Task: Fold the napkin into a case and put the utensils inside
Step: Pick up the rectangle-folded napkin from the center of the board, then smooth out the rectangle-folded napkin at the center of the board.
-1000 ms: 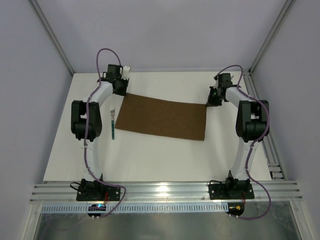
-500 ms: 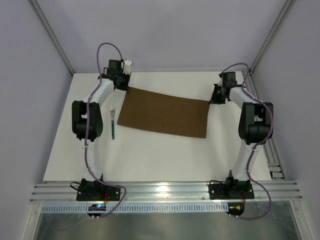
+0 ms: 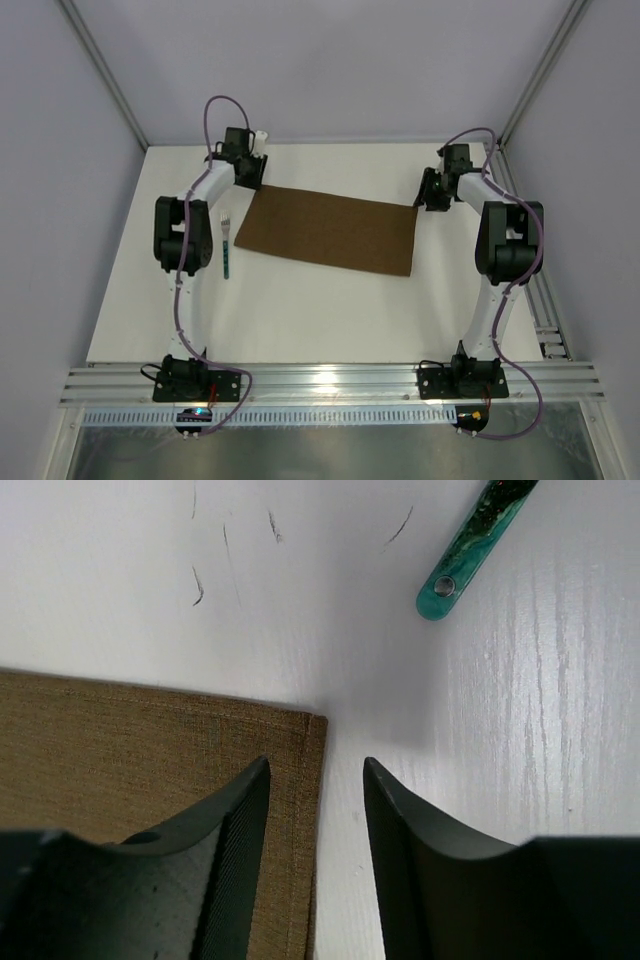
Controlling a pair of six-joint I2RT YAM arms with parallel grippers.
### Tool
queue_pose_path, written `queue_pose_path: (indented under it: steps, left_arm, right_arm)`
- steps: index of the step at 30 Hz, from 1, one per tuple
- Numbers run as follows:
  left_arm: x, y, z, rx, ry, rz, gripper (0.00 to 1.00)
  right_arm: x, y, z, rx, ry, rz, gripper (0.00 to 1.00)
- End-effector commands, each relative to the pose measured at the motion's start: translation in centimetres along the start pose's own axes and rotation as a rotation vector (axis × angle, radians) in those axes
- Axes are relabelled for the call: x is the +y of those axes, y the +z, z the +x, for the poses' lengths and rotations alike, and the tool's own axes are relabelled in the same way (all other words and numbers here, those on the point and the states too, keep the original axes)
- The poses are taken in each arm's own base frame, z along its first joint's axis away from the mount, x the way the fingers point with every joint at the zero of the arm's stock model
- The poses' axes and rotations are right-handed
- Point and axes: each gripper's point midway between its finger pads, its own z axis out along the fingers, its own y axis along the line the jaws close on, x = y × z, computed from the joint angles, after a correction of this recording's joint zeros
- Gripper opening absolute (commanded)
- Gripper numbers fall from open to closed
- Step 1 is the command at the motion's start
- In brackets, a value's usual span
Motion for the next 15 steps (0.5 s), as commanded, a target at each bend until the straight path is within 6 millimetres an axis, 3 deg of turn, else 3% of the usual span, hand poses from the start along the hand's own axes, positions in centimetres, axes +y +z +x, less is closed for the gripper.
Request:
queue_pose_path:
  steps: [1, 3, 4, 5, 6, 7, 8, 9, 10, 13, 14, 15]
  left_arm:
    - [0.9, -4.0, -5.0, -0.121, 0.011, -0.049, 0.40]
    - [0.9, -6.0, -5.5, -0.130, 0.017, -0.054, 0.41]
    - [0.6, -8.0, -5.5, -0.137, 0.024, -0.044, 0.40]
    - [0.1, -8.9, -4.6, -0.114, 0.027, -0.026, 0.38]
    - [-1.2, -9.8, -3.9, -0.109, 0.028, 0.039, 0.29]
    - [-2.2, -9.8, -0.9, -0.044, 0.020, 0.081, 0.25]
    - [-2.8, -11.8, -0.3, -0.042, 0.022, 0.106, 0.21]
    - [-3.6, -12.3, 1.0, -0.015, 0.026, 0.134, 0.14]
    - [-4.5, -12.2, 3.7, 0.044, 0.019, 0.169, 0.11]
    - [-5.7, -12.8, 6.6, 0.113, 0.039, 0.192, 0.07]
    - [-5.8, -12.4, 8.4, 0.151, 0.039, 0.191, 0.07]
    - [-5.7, -12.0, 8.8, 0.152, 0.034, 0.182, 0.08]
  right_arm:
    - [0.9, -4.1, -3.8, -0.118, -0.029, 0.018, 0.48]
    - [0.9, -6.0, -3.8, -0.144, -0.062, 0.051, 0.50]
    - [1.4, -8.4, -4.7, -0.200, -0.083, 0.073, 0.50]
    - [3.0, -9.1, -4.0, -0.204, -0.120, 0.066, 0.50]
    - [3.2, -9.2, -2.2, -0.185, -0.141, 0.068, 0.49]
    - [6.0, -9.5, -0.7, -0.178, -0.194, 0.019, 0.47]
    - [7.7, -10.6, 0.3, -0.187, -0.229, -0.016, 0.44]
    - [8.7, -10.1, 2.6, -0.147, -0.259, -0.036, 0.38]
    - [12.0, -10.1, 5.0, -0.119, -0.317, -0.106, 0.23]
    - [16.7, -9.8, 8.9, -0.088, -0.300, -0.279, 0.05]
    - [19.1, -9.9, 11.0, -0.045, -0.308, -0.370, 0.04]
    - [20.3, -9.5, 12.0, -0.038, -0.277, -0.413, 0.04]
